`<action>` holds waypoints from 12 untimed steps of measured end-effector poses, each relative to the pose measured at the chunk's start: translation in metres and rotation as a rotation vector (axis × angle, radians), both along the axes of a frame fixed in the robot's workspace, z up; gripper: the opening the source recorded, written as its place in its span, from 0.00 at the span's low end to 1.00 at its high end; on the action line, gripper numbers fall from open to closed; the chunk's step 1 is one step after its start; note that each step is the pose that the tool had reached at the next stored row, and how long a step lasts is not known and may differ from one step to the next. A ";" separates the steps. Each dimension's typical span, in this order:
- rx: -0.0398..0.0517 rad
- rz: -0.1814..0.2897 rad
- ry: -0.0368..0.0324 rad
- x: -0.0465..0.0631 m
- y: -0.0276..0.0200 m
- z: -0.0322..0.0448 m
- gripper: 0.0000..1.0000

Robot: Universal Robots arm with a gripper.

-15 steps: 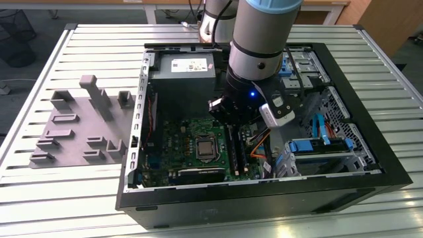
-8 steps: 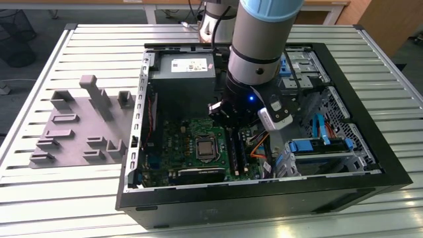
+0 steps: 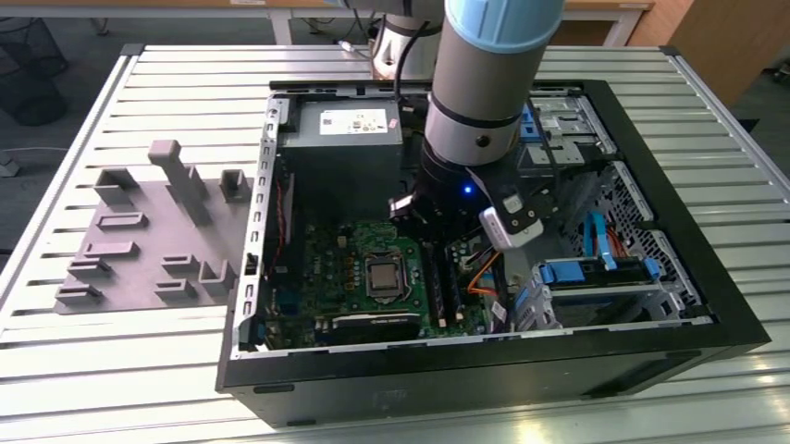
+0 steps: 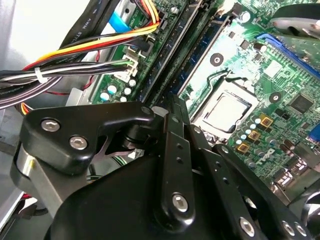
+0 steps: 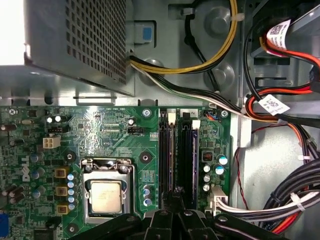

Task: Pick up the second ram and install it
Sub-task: 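Press down the second ram until it locks into place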

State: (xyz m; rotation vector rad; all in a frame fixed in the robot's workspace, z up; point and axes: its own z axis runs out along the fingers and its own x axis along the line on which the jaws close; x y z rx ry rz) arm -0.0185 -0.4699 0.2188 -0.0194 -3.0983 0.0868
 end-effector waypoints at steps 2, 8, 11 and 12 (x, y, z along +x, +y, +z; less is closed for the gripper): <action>0.0008 0.000 -0.0004 0.000 0.0001 -0.0024 0.11; -0.0016 0.000 0.0005 0.000 0.0003 -0.0050 0.11; 0.0043 0.000 -0.0014 0.000 0.0007 0.0008 0.11; 0.0024 0.000 -0.0008 0.000 0.0004 0.0055 0.11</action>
